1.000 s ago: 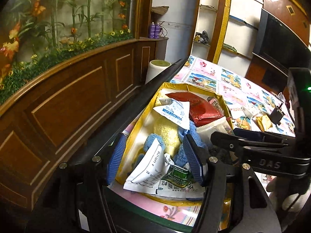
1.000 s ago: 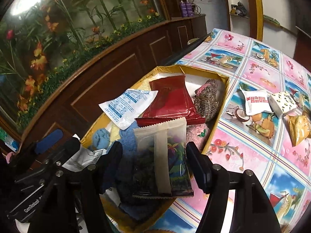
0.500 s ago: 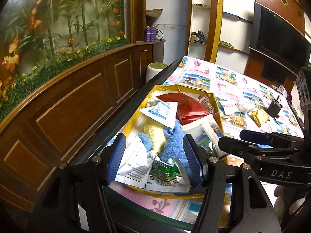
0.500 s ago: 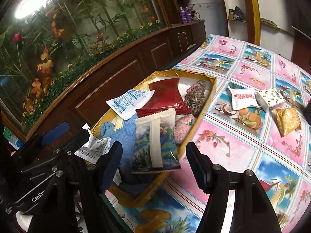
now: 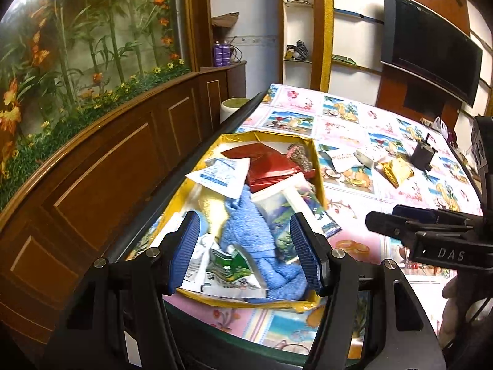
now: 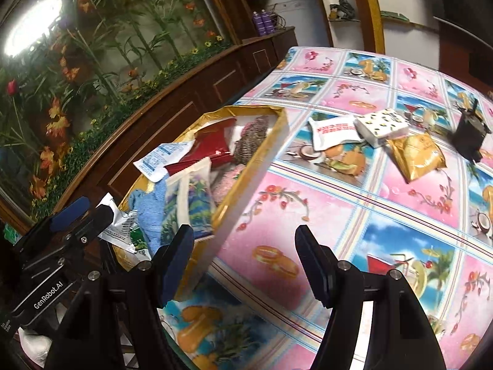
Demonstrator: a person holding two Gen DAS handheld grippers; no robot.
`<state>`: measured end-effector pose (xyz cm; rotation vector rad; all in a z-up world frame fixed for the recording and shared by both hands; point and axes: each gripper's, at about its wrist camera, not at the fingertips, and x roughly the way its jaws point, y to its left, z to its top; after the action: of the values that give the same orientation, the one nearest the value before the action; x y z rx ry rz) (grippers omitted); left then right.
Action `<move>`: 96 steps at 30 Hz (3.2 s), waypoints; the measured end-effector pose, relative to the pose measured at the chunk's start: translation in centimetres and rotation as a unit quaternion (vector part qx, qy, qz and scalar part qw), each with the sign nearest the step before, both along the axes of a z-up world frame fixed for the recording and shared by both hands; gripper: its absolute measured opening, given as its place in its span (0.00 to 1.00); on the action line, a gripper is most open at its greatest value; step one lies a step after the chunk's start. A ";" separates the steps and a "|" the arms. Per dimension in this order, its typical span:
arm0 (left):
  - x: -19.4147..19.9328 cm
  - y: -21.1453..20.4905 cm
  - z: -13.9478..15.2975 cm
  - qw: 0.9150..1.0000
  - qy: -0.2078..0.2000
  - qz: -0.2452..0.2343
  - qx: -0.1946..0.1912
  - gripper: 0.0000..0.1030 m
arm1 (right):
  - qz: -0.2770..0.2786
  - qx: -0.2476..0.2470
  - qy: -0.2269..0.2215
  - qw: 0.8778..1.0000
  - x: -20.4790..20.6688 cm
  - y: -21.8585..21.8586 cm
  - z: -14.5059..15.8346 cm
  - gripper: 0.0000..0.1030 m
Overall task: Organize soft objects
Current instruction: 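Move both tools out of the box back over the table, then grasp white-yellow tissue pack with left tool while right tool grasps yellow cracker bag, then carry tissue pack and cracker bag into the box and open both tools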
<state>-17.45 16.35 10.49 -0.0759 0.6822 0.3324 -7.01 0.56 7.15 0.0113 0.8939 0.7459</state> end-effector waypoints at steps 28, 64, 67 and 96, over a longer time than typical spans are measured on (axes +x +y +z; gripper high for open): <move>19.7 -10.8 -0.7 0.966 0.102 -0.196 -0.137 0.60 | -0.230 0.062 0.001 0.971 9.2 -20.4 -2.5 0.66; 14.9 -14.8 -3.7 0.927 0.159 -0.310 -0.142 0.63 | -0.236 0.067 0.021 0.969 9.7 -21.8 -4.1 0.66; 14.0 -14.7 -4.3 0.926 0.160 -0.320 -0.117 0.63 | -0.205 0.062 0.021 0.977 9.5 -20.3 -3.8 0.66; 16.4 -13.4 -9.1 0.929 0.127 -0.311 -0.153 0.50 | -0.170 -0.075 0.020 0.982 11.8 -14.4 -4.1 0.44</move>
<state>-1.03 2.92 1.44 -0.1107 0.9714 -0.3851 4.79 -13.88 3.08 0.0446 0.9546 0.3592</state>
